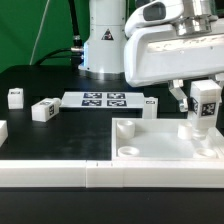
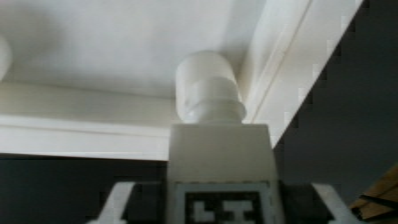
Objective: Assemble one leg
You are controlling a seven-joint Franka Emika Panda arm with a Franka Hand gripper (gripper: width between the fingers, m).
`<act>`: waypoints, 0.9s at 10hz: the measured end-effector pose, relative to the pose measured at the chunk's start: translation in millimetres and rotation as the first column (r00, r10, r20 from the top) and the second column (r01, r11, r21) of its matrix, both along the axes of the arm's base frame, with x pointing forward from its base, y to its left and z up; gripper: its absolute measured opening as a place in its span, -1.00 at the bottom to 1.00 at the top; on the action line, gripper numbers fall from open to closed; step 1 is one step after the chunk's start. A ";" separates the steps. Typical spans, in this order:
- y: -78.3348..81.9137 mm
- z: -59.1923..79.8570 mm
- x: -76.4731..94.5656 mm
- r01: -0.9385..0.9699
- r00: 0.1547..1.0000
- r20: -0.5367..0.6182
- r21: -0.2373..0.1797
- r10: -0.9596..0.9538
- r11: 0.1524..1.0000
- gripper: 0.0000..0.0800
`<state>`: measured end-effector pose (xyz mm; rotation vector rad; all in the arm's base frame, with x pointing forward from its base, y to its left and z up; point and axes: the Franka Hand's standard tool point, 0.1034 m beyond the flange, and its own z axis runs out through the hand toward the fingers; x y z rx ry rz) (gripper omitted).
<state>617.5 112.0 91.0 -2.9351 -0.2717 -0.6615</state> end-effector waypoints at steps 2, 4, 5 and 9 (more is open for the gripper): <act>0.0 -1.9 9.4 -0.001 1.000 0.004 0.002 0.001 1.000 -0.28; -1.3 -5.0 15.6 0.009 0.999 0.051 0.005 -0.009 1.000 -0.28; -0.2 -9.0 13.7 0.007 0.999 0.043 0.005 -0.008 1.000 -0.28; 1.8 -16.1 9.6 0.006 0.999 0.048 0.005 -0.007 1.000 -0.28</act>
Offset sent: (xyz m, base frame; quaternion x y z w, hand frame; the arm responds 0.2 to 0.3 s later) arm 0.0123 0.0008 -0.0044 -0.0054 0.0828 -0.0095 0.9965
